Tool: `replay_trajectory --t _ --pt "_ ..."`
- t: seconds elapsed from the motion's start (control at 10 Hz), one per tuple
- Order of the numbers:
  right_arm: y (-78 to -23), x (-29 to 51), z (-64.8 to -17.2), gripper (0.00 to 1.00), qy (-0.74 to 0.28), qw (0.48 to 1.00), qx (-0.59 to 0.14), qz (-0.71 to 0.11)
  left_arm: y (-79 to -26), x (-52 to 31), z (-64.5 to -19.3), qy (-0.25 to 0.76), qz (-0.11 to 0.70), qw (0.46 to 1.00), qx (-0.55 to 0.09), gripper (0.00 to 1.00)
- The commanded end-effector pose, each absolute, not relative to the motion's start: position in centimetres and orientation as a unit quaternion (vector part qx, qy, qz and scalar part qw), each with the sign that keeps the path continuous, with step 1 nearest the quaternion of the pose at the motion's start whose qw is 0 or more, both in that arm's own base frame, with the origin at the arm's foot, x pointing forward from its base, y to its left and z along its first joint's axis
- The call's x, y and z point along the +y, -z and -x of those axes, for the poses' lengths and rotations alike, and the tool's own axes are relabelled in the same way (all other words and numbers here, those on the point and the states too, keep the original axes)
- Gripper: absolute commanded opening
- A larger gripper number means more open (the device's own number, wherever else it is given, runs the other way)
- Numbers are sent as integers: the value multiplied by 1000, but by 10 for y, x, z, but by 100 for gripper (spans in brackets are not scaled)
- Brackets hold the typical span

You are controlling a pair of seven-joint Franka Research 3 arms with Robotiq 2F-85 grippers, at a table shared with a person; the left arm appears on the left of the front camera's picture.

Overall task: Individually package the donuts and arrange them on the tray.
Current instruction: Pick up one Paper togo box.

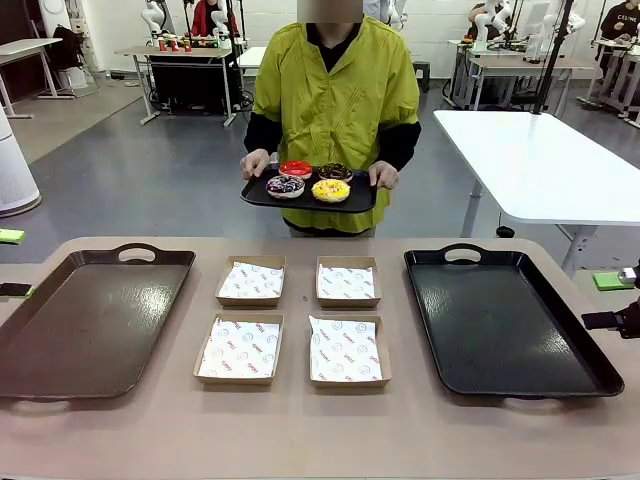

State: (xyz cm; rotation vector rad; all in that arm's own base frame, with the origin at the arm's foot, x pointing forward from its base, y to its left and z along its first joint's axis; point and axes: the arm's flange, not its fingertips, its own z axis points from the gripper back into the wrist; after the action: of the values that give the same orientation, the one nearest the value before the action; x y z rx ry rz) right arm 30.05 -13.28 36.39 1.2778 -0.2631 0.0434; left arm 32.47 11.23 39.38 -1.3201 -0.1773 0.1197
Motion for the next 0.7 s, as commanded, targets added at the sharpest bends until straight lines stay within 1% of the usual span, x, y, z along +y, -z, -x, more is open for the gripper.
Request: replay_trajectory --t 0.0,0.6 --pt "-362 -132 -299 100 -24 791 -123 -599 -395 113 -326 -60 615 781 -87 100" --pt "-362 -132 -299 100 -24 791 -123 -599 -395 113 -326 -60 615 781 -87 100"
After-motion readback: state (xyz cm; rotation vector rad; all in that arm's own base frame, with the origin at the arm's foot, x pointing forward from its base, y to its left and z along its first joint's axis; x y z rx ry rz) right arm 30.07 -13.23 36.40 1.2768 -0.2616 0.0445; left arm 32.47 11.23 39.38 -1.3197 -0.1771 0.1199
